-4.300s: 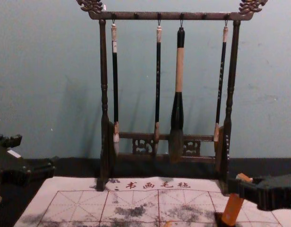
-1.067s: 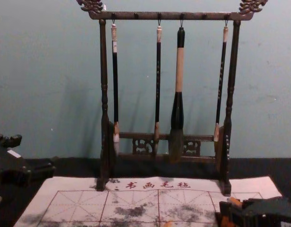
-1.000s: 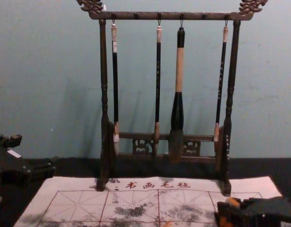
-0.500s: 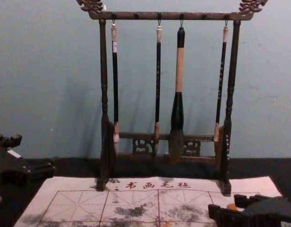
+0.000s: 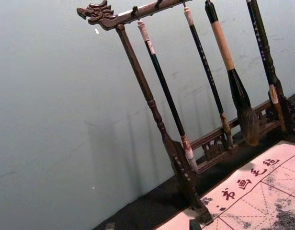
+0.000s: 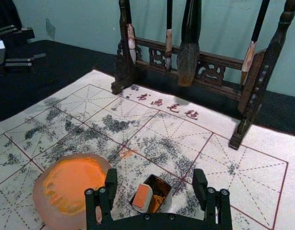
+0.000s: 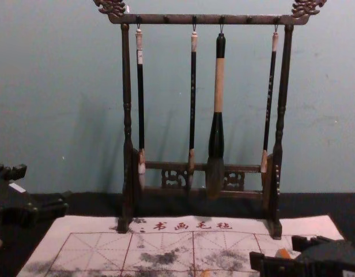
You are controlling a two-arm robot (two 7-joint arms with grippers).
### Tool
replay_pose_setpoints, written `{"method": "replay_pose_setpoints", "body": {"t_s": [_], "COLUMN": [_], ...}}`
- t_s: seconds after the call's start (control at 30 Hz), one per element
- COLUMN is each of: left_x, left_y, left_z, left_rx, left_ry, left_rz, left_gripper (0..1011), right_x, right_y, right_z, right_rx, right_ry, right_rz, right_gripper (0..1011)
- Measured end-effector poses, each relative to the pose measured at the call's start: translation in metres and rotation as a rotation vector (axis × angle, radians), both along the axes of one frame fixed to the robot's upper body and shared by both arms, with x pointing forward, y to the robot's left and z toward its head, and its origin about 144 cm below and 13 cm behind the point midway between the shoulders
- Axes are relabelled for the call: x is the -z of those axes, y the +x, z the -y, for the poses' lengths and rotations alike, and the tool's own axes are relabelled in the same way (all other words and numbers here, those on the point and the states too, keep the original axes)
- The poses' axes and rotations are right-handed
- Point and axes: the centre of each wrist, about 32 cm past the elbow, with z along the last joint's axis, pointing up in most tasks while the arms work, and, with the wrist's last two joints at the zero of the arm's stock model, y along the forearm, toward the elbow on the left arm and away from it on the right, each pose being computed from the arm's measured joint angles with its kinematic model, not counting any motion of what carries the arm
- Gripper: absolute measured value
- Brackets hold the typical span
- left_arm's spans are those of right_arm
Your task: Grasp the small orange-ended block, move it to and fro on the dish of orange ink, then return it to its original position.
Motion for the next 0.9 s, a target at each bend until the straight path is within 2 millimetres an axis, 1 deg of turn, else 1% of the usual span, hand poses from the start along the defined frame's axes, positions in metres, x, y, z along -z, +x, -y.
{"method": "replay_pose_setpoints", "body": {"t_s": [0.2,0.33,0.37,0.5,0.57,0.67,0.7,0.9], "left_x": [0.000,0.000,0.000,0.000,0.000,0.000,0.000,0.000], "left_y": [0.000,0.000,0.000,0.000,0.000,0.000,0.000,0.000], "left_z": [0.000,0.000,0.000,0.000,0.000,0.000,0.000,0.000], "left_rx": [0.000,0.000,0.000,0.000,0.000,0.000,0.000,0.000], "left_ry": [0.000,0.000,0.000,0.000,0.000,0.000,0.000,0.000], "left_rz": [0.000,0.000,0.000,0.000,0.000,0.000,0.000,0.000], "left_gripper": [1001,1001,1001,1001,1001,1001,1001,1001], "right_x": [0.000,-0.004,-0.005,-0.003,0.002,0.010,0.016,0.036], "right_y": [0.000,-0.004,-0.006,-0.009,-0.010,-0.011,-0.011,-0.010], "right_z": [0.000,0.002,0.003,0.006,0.008,0.011,0.013,0.019], "right_rx": [0.001,0.016,0.030,0.078,0.113,0.144,0.162,0.199], "right_ry": [0.008,0.052,0.074,0.101,0.098,0.083,0.061,-0.031], "right_rz": [0.021,0.147,0.203,0.333,0.391,0.422,0.438,0.425], "right_gripper": [1002,1002,1002,1002,1002,1002,1002,1002]}}
